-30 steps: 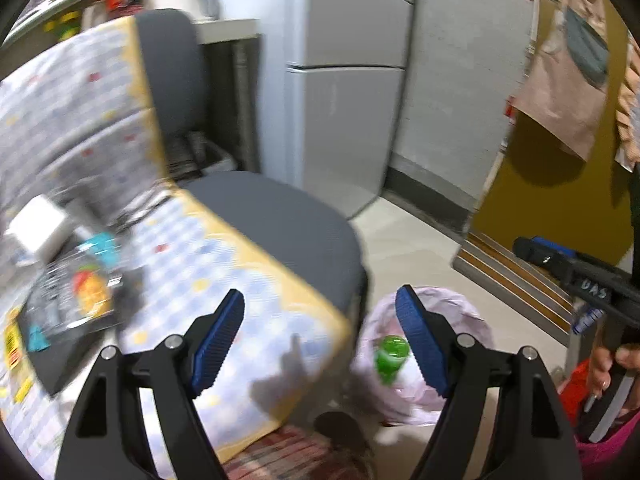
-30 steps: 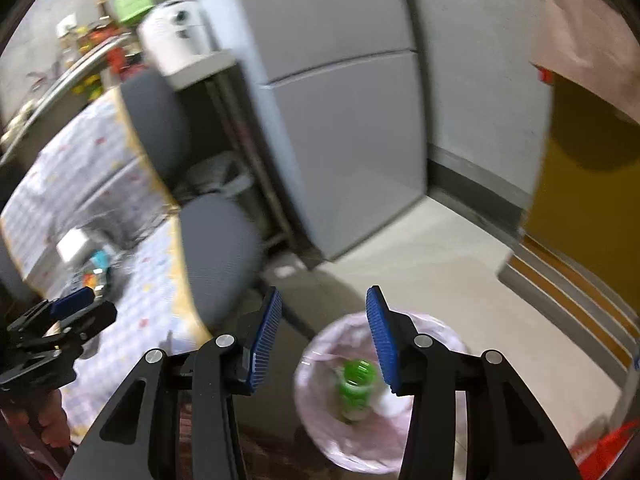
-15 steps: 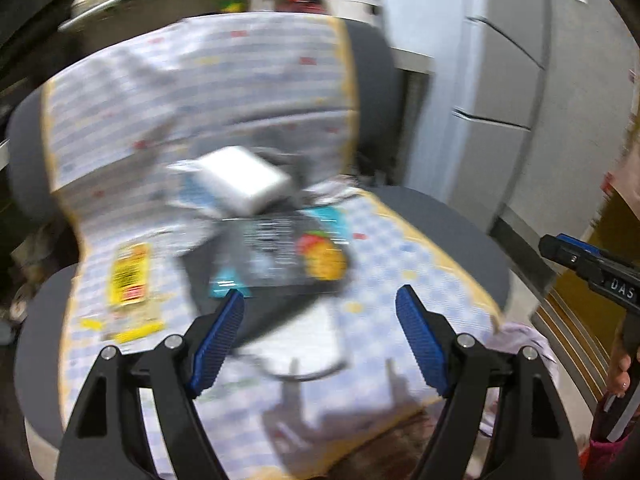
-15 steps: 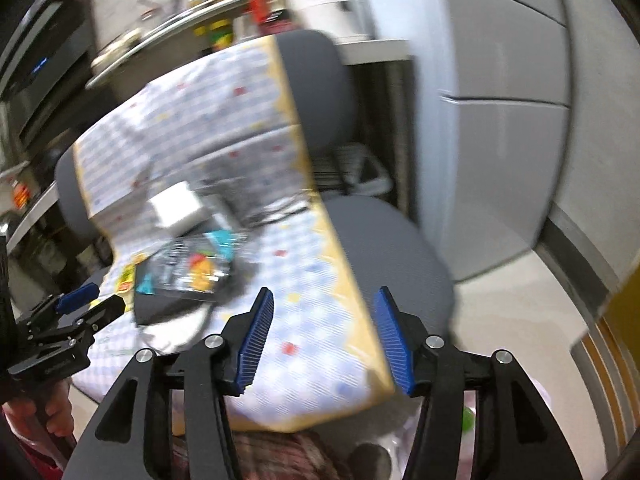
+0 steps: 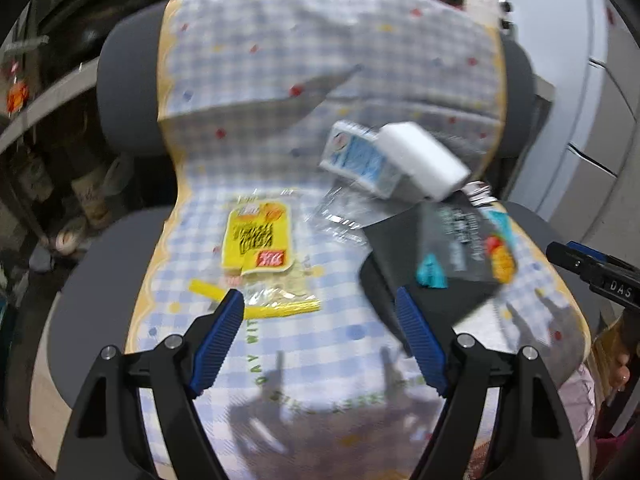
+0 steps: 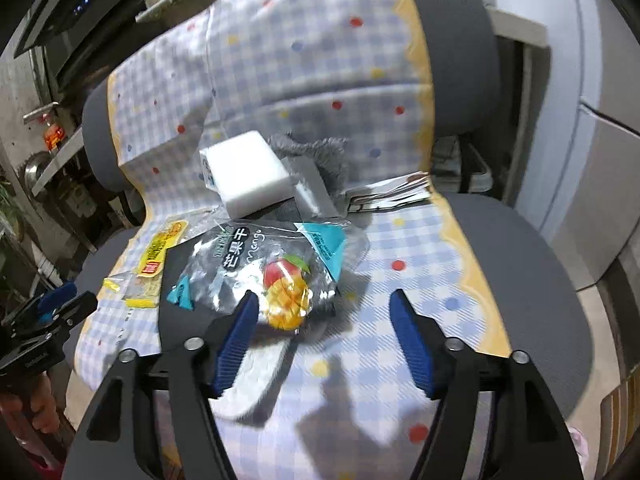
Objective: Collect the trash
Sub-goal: 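Return to the chair and grasp the black snack bag with the right tool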
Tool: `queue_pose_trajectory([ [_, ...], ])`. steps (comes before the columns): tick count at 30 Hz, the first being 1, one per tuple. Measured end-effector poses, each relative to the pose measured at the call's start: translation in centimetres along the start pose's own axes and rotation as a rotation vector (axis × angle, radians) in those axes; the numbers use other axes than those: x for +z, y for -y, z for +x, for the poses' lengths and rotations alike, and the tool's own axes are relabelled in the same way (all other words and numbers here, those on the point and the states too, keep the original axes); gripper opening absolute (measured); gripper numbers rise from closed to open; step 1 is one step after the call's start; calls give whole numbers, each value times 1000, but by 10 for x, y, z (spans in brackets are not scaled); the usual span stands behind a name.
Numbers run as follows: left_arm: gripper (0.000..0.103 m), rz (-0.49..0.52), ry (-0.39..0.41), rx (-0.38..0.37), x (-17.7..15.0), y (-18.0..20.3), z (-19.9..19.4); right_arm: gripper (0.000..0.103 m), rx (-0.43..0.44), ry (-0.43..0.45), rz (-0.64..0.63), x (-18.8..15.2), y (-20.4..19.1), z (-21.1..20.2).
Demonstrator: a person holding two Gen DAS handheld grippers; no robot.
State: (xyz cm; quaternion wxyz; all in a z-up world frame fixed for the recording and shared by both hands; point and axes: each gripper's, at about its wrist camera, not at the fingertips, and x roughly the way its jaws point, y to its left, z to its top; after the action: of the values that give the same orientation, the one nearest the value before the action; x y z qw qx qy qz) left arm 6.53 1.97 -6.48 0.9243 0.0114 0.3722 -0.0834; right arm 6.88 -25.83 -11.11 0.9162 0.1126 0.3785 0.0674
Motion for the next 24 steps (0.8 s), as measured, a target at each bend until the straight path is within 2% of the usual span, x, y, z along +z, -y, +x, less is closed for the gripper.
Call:
queue_pose_trajectory([
  [5, 76, -23, -39, 0, -1, -11, 21, 86, 21, -22, -7, 12, -3, 38],
  [14, 73, 32, -79, -19, -5, 5, 44, 84, 156, -69, 62, 28, 9, 91],
  [17, 73, 53, -88, -17, -7, 12, 47, 68, 168, -43, 24, 25, 1, 78],
  [20, 73, 58, -93, -5, -9, 15, 47, 41, 165, -20, -20, 19, -7, 62],
  [21, 73, 58, -92, -3, -9, 15, 46, 29, 165, -9, -25, 17, -8, 57],
  [22, 73, 54, -90, -2, -10, 14, 44, 22, 176, 6, -24, 15, -8, 48],
  [23, 73, 49, -87, -2, -10, 13, 41, 7, 183, 16, -20, 15, -7, 44],
  [24, 73, 44, -83, -2, -10, 11, 38, 3, 189, 35, -16, 13, -7, 34],
])
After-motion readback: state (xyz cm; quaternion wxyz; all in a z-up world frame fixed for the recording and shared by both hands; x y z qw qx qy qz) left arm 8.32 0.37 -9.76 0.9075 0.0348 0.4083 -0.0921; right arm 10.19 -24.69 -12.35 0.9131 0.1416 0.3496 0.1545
